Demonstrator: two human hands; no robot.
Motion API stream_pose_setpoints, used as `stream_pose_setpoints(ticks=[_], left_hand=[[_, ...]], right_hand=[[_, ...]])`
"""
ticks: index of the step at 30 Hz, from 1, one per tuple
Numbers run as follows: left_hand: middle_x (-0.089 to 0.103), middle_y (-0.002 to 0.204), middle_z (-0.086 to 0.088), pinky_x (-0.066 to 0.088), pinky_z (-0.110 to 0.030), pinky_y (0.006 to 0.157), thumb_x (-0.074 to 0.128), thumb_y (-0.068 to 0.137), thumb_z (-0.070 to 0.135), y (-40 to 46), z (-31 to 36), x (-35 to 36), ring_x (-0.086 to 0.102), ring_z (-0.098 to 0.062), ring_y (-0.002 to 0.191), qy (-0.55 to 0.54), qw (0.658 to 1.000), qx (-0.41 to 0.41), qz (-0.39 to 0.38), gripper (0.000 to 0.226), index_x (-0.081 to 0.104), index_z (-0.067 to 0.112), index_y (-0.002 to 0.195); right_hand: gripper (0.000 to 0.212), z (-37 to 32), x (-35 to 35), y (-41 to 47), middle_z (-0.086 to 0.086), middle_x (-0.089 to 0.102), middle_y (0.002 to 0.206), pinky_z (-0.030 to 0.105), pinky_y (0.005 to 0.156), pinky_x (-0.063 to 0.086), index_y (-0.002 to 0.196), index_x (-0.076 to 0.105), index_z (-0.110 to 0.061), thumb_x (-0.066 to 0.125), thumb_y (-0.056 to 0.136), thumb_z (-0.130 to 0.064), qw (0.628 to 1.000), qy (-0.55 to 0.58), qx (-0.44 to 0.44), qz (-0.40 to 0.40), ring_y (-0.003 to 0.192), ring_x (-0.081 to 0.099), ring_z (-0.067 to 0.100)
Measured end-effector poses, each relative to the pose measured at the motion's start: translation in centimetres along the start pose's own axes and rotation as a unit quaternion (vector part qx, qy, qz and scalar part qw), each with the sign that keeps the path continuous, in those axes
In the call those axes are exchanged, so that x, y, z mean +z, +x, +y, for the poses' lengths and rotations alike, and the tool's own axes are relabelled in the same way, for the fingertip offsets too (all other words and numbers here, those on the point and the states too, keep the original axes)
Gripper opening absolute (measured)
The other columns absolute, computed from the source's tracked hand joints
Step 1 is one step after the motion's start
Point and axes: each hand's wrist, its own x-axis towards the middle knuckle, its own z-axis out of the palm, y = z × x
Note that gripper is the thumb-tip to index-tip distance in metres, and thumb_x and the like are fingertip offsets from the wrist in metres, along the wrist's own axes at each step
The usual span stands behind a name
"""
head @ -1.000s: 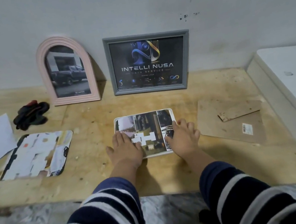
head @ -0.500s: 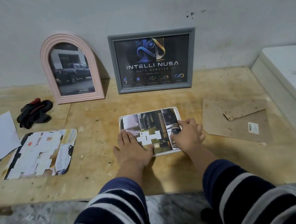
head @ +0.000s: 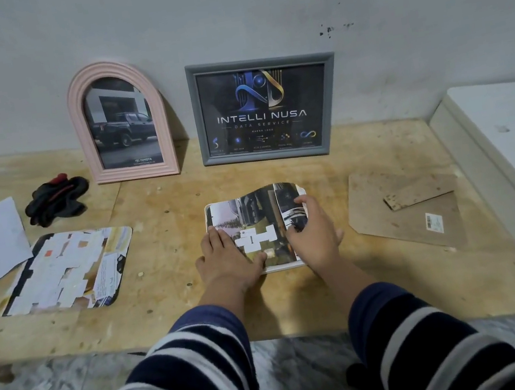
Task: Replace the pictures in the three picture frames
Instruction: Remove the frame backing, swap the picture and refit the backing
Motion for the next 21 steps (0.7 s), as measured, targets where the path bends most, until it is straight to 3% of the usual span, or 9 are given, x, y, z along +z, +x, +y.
stream_pose_setpoints(ticks=[3,6,8,13,17,21], left_hand=[[-0.008,0.162,-0.006,0.024,-0.046,0.112,0.037,0.085,0.074,0.1,-0.1,0.0,-0.004,-0.025,0.148,-0.009,1.000,-0.001,-0.001,0.103,-0.001,0.007,0.154],[-0.007,0.162,-0.006,0.023,-0.047,0.113,0.039,0.084,0.074,0.2,0.0,0.1,-0.003,-0.025,0.148,-0.023,1.000,0.000,0.001,0.104,0.000,0.007,0.154],[-0.007,0.162,-0.005,0.020,-0.049,0.115,0.042,0.084,0.073,0.3,0.0,0.0,-0.004,-0.025,0.148,-0.032,0.999,-0.005,-0.002,0.104,0.001,0.009,0.154],[-0.006,0.162,-0.003,0.014,-0.054,0.116,0.048,0.082,0.072,0.5,0.1,-0.5,-0.002,-0.024,0.148,-0.059,0.998,-0.016,-0.003,0.103,0.004,0.012,0.154],[0.003,0.162,-0.003,0.012,-0.055,0.116,0.053,0.081,0.069,0.6,0.6,-0.7,0.004,-0.027,0.147,-0.125,0.992,-0.034,0.006,0.101,0.006,0.016,0.154],[0.031,0.150,-0.011,0.028,-0.051,0.108,0.047,0.091,0.052,0.6,0.5,-1.6,0.029,-0.034,0.136,-0.235,0.966,-0.081,0.076,0.070,0.027,0.013,0.145]], right_hand=[[0.055,0.1,-0.5,-0.1,-0.003,0.066,0.113,0.041,0.074,0.058,0.125,0.039,-0.042,0.064,0.085,-0.012,0.992,0.120,0.028,0.010,0.083,0.067,0.017],[0.014,0.7,-1.4,-0.1,0.000,0.071,0.097,0.032,0.066,0.056,0.105,0.064,-0.022,0.059,0.093,-0.017,0.997,0.071,0.024,-0.016,0.075,0.066,0.016],[0.016,0.9,-1.6,-0.1,-0.001,0.069,0.092,0.027,0.062,0.051,0.106,0.067,-0.016,0.055,0.096,-0.019,0.997,0.060,0.019,-0.034,0.074,0.064,0.015],[0.008,0.6,-2.2,0.1,-0.003,0.070,0.082,0.043,0.070,0.059,0.092,0.065,-0.026,0.058,0.093,-0.027,0.993,0.100,0.035,-0.051,0.071,0.068,0.022],[0.008,0.4,-3.1,0.7,-0.005,0.071,0.075,0.044,0.069,0.060,0.084,0.064,-0.028,0.066,0.087,-0.035,0.989,0.128,0.045,-0.059,0.065,0.070,0.020],[0.012,-0.3,-4.5,1.4,-0.004,0.072,0.079,0.046,0.078,0.058,0.080,0.067,-0.027,0.068,0.085,-0.037,0.977,0.192,0.056,-0.072,0.073,0.070,0.025]])
